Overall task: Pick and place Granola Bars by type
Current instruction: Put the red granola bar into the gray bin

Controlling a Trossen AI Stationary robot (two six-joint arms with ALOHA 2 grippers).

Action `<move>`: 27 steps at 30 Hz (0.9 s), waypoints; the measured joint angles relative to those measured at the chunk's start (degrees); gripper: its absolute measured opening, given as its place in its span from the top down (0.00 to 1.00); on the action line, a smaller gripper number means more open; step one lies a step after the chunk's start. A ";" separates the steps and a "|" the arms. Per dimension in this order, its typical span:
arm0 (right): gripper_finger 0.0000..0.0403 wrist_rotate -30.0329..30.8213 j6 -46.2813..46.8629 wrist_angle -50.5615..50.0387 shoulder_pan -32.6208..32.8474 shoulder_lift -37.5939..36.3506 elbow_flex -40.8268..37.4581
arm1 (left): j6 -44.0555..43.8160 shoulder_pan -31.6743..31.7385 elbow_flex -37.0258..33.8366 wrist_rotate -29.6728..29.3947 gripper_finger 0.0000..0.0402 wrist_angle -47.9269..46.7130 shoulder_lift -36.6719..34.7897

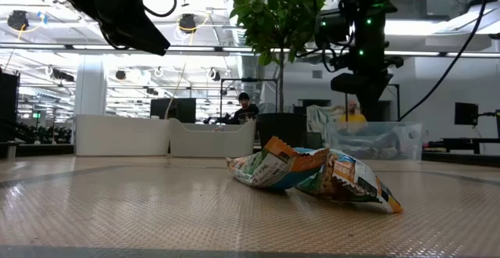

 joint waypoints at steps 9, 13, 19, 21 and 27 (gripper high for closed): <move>0.46 0.03 0.00 0.35 5.09 0.00 0.00 | -0.15 0.00 0.00 0.06 0.31 0.01 0.00; 0.44 -0.11 0.75 0.35 9.76 0.00 0.00 | -0.15 0.00 0.00 0.08 0.31 0.01 0.00; 0.44 -0.58 6.18 0.29 19.00 0.00 0.00 | -0.17 0.00 0.00 0.10 0.31 0.01 0.00; 0.44 -2.12 8.86 0.57 22.49 0.00 0.00 | -0.17 0.00 0.00 0.10 0.31 0.01 0.00; 0.44 -10.04 16.83 7.15 33.13 0.00 0.02 | -0.17 0.00 0.00 0.10 0.31 0.01 0.00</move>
